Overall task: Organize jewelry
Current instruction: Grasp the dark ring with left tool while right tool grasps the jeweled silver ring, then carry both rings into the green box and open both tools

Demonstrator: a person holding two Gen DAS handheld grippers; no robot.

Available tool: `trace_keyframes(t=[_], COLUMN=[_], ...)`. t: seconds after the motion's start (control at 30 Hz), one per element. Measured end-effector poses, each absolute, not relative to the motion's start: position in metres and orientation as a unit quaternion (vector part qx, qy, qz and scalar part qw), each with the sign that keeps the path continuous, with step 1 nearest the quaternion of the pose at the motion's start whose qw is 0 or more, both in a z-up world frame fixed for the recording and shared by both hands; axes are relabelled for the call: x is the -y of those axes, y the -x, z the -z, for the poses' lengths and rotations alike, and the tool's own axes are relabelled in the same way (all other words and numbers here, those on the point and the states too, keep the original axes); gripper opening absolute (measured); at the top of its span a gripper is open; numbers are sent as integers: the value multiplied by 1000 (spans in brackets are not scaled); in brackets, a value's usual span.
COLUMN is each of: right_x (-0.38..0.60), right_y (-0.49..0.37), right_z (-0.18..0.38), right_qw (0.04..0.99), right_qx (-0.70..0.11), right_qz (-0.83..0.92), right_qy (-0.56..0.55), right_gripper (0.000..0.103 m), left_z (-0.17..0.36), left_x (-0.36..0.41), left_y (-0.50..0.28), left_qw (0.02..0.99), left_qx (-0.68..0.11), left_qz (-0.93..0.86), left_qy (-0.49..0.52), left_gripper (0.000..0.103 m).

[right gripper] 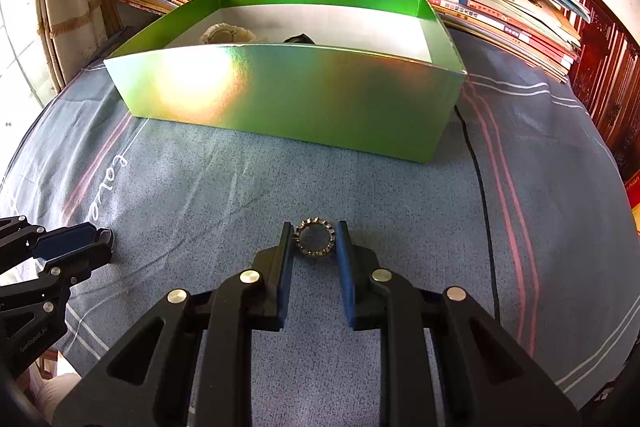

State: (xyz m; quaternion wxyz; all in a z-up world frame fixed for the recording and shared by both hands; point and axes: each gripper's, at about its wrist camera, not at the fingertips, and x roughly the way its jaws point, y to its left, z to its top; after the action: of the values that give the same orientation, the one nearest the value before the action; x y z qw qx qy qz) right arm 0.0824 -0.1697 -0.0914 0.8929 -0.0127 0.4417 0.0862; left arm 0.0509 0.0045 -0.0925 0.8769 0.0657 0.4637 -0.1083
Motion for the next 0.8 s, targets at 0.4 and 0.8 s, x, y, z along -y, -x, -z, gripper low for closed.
trace_keyframes(t=[0.4, 0.8], right_x=[176, 184], right_y=[-74, -145], right_z=[57, -22], right_qw=[911, 937], right_qx=[-406, -343], right_qz=[-69, -62], right_qy=[11, -18], right_gripper=[21, 21], left_z=[61, -18], left_x=[-6, -2], left_y=[-60, -142], left_qw=[902, 934], left_qx=[-417, -342], left_qz=[89, 94], left_qy=[-62, -35], left_gripper=[20, 20])
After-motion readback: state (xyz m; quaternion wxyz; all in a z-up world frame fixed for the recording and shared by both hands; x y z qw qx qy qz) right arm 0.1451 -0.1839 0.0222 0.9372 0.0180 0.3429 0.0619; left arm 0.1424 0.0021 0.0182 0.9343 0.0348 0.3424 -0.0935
